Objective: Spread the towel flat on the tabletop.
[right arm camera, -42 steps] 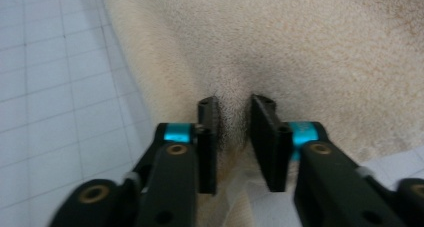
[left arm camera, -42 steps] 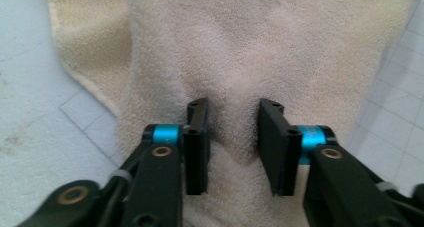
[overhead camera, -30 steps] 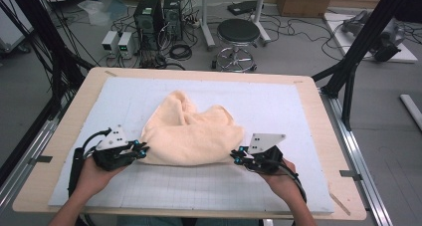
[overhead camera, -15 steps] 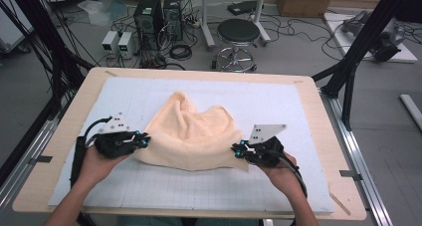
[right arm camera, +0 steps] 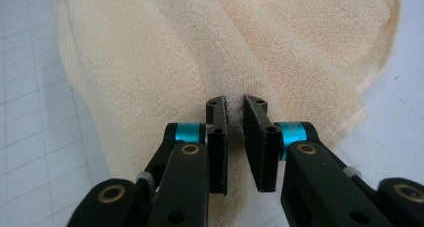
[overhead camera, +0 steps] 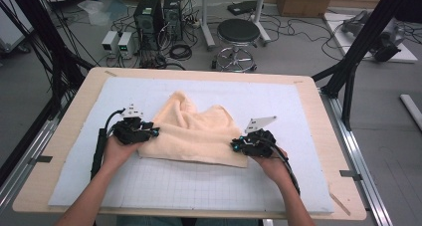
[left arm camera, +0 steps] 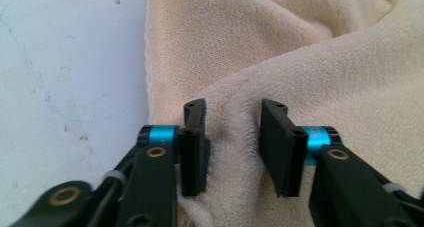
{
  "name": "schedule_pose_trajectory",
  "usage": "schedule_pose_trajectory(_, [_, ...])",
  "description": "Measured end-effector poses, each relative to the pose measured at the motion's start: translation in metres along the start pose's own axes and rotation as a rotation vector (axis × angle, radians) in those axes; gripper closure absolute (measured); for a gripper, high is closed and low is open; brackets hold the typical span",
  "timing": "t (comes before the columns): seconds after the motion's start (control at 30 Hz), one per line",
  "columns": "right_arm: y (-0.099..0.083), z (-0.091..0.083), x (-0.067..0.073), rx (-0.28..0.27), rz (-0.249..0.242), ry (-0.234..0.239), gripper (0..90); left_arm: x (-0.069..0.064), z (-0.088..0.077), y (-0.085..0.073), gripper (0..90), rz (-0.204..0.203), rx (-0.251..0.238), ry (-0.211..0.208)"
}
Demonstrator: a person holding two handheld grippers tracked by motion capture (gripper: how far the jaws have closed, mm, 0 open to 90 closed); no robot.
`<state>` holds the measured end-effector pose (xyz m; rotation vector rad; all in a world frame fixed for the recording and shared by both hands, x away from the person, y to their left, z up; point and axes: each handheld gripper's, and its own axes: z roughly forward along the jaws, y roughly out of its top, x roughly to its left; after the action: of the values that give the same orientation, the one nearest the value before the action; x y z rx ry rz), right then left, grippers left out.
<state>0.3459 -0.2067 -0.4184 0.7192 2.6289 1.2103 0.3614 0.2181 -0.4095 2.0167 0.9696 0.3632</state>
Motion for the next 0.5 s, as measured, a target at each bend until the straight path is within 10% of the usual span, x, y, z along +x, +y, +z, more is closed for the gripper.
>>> schedule_pose_trajectory(0.3, [-0.005, -0.005, 0.007, -0.031, -0.012, -0.012, 72.9, -0.011, -0.044, -0.008, 50.2, 0.089, -0.058, -0.031])
schedule_pose_trajectory(0.5, [-0.006, -0.001, 0.009, -0.020, -0.019, 0.007, 67.9, -0.014, -0.039, -0.016, 59.4, 0.115, -0.031, -0.112])
